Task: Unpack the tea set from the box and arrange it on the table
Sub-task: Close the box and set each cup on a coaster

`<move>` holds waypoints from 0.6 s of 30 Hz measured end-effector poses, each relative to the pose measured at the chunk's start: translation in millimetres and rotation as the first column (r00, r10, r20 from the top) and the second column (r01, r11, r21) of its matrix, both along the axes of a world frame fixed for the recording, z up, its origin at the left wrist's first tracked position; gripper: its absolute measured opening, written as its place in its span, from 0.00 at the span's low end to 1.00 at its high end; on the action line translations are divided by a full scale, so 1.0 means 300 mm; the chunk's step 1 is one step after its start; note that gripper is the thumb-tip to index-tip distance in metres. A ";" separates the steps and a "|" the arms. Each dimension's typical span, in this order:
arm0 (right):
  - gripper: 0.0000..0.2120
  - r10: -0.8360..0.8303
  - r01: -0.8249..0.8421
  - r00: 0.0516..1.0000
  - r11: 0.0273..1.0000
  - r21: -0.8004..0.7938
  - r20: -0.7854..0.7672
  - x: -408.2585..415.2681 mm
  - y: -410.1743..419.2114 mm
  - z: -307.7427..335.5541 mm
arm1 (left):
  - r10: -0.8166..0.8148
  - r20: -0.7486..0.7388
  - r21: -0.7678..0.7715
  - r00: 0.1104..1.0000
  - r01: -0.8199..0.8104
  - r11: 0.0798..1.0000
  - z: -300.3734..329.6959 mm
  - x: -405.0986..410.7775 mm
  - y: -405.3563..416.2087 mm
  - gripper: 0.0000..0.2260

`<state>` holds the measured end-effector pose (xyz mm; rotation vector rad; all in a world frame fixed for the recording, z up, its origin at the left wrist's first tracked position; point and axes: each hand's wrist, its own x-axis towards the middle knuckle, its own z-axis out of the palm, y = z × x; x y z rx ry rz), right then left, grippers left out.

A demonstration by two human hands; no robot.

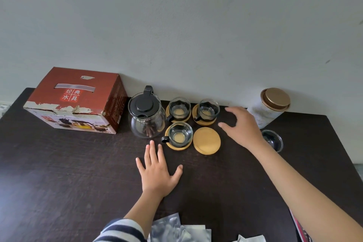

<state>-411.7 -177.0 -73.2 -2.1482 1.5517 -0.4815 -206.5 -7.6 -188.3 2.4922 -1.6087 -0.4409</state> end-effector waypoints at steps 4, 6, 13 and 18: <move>0.28 -0.206 0.206 0.967 0.978 -0.012 -0.147 -0.206 0.066 -0.040 | 0.007 0.004 -0.003 1.000 -0.007 1.000 -0.002 -0.003 0.001 0.44; 0.31 -0.298 0.300 0.936 0.954 -0.018 -0.186 -0.280 0.080 -0.059 | 0.012 0.006 -0.003 1.000 -0.012 1.000 -0.003 -0.006 0.001 0.44; 0.46 -0.492 0.503 0.864 0.855 0.126 -0.111 -0.362 0.062 -0.125 | 0.021 0.016 -0.014 1.000 -0.021 1.000 -0.003 -0.007 -0.002 0.44; 0.42 -0.567 0.556 0.823 0.813 0.170 0.021 -0.348 0.057 -0.146 | 0.024 0.021 -0.012 0.999 -0.024 1.000 -0.005 -0.009 -0.002 0.44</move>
